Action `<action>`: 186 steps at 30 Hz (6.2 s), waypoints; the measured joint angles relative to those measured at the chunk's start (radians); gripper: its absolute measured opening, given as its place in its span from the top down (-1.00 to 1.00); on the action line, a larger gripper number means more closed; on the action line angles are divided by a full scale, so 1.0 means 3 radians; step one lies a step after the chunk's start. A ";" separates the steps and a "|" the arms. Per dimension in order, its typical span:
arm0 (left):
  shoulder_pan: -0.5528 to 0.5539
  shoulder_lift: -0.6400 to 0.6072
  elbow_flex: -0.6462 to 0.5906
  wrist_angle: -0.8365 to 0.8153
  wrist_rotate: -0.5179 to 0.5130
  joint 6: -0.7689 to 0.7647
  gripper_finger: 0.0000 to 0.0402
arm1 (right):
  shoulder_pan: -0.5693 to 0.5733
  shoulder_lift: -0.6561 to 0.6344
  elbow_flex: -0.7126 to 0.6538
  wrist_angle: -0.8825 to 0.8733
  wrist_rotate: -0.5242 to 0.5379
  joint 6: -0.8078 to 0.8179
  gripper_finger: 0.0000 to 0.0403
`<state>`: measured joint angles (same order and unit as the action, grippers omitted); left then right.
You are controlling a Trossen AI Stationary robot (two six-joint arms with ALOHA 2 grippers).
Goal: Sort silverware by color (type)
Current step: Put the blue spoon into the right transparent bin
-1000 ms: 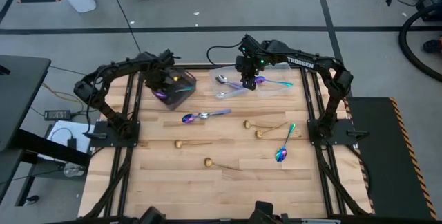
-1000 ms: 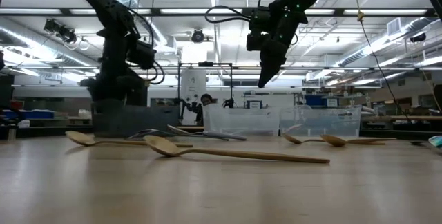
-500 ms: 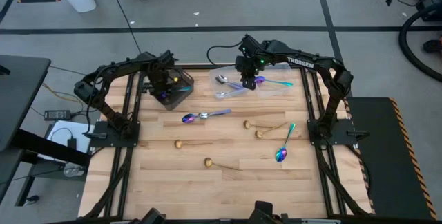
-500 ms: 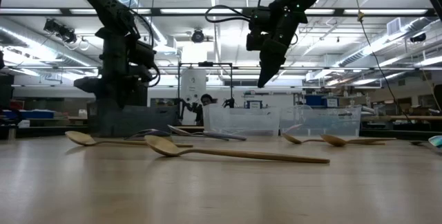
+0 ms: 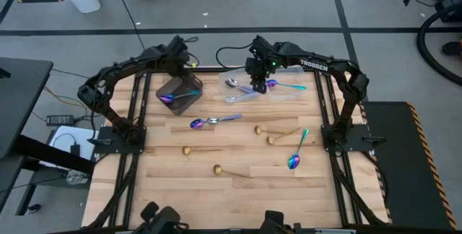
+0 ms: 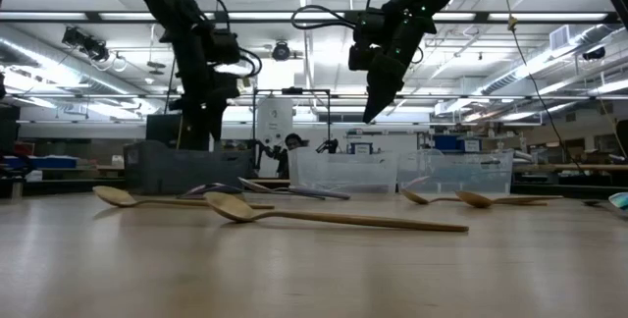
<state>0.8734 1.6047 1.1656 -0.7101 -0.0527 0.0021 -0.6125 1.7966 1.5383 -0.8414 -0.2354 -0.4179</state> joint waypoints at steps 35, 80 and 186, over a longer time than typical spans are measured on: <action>0.0572 0.0434 -0.0004 -0.1143 0.0138 -0.1000 0.88 | 0.0004 0.0000 0.0000 0.0236 -0.0087 0.0114 0.24; -0.1420 -0.0353 0.0057 -0.0044 0.0141 -0.0493 0.16 | 0.0548 -0.0013 0.0001 -0.0397 0.0392 0.0417 0.26; -0.0360 0.0061 0.0340 -0.0987 0.0251 -0.0596 0.29 | 0.1377 -0.1912 -0.0977 -0.0187 0.0978 0.1570 0.25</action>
<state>0.7652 1.6230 1.2675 -1.0063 0.0226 -0.1766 -0.1993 1.2229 1.2453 -0.8976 0.0580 0.0531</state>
